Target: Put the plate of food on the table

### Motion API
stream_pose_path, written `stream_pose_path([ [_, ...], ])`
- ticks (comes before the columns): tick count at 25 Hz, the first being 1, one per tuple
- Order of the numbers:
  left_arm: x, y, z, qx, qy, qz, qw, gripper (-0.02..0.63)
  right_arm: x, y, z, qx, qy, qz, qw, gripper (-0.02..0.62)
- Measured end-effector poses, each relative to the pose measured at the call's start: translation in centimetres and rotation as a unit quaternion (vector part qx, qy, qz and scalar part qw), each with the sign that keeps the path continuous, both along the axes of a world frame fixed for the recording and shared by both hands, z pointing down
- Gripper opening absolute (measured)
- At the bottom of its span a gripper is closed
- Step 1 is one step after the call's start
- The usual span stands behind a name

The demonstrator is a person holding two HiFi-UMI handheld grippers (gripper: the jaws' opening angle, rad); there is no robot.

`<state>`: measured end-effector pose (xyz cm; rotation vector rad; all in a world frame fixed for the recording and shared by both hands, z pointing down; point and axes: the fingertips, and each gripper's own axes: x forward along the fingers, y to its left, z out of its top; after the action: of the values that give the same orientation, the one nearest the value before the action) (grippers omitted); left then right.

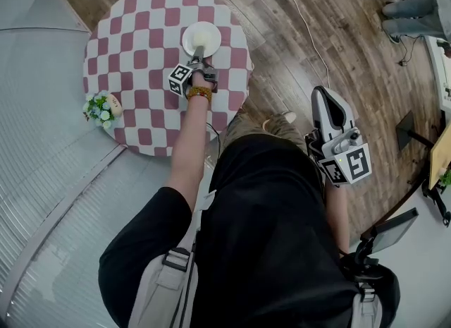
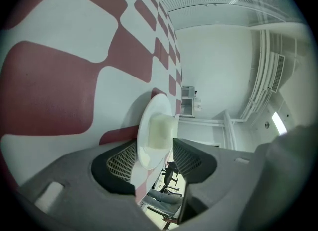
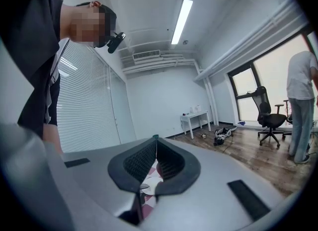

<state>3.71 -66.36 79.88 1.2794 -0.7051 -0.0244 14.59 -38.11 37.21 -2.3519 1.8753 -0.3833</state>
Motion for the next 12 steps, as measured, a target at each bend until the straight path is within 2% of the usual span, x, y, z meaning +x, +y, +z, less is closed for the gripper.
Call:
stream_pose_path([
  [3, -0.1, 0.4, -0.2, -0.009, -0.011, 0.001, 0.9999, 0.239, 0.0, 0.3, -0.1, 0.003, 0.001, 0.001, 1.0, 0.012],
  [8, -0.7, 1.2, 0.1, -0.011, -0.036, 0.005, 0.9993, 0.239, 0.2, 0.9, -0.2, 0.012, 0.005, 0.006, 1.0, 0.011],
  [12, -1.3, 1.5, -0.3, -0.008, -0.037, -0.005, 0.9993, 0.239, 0.1, 1.4, -0.1, 0.015, 0.003, 0.005, 1.0, 0.012],
])
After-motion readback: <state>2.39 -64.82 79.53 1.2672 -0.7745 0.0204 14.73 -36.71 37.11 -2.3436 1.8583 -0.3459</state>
